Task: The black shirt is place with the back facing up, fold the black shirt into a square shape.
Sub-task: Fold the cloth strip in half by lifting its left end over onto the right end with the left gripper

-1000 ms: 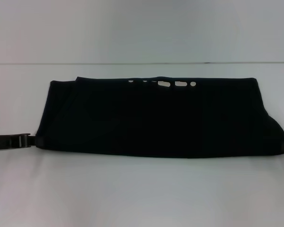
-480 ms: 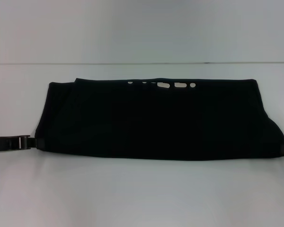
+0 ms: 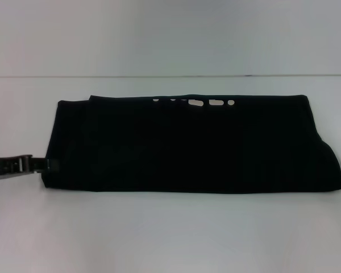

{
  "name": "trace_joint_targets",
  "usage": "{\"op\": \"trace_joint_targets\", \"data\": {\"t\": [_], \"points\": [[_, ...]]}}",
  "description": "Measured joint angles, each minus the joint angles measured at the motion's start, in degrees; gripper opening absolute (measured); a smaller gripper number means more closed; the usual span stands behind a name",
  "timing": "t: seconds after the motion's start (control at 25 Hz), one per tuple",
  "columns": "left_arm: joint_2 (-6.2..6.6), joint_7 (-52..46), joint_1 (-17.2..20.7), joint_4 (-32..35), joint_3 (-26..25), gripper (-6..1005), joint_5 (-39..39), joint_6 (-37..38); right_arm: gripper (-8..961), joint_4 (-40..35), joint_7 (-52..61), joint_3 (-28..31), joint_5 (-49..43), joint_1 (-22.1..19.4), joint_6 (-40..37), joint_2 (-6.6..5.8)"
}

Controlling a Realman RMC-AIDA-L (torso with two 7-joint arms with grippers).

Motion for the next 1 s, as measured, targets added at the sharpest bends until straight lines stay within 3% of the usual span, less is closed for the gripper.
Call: {"op": "trace_joint_targets", "data": {"t": [0.16,0.28,0.4,0.68,0.84,1.0], "points": [[0.21,-3.3,0.7,3.3,-0.8,215,0.2,3.1,338,-0.3,-1.8,0.8,5.2,-0.1,-2.7,-0.14],[0.69,-6.2,1.3,5.4,-0.8,283,0.3,7.4,442,0.1,-3.2,0.4,7.2,1.1,-3.1,0.43],[1.13,-9.2,1.4,5.0,-0.8,518,0.7,11.5,594,0.1,-3.9,-1.1,7.2,3.1,-2.1,1.41],[1.59,-16.0,-1.6,-2.3,-0.1,783,4.1,12.2,854,1.0,-3.7,-7.3,7.2,8.7,4.2,2.05],[1.79,-21.3,-2.8,-4.6,-0.2,909,4.0,10.4,854,1.1,-4.0,-8.1,7.2,10.8,6.3,2.48],[2.02,-26.2,-4.1,-6.2,-0.2,909,4.0,8.7,853,1.1,-4.0,-10.6,7.2,12.0,8.8,3.21]]}}
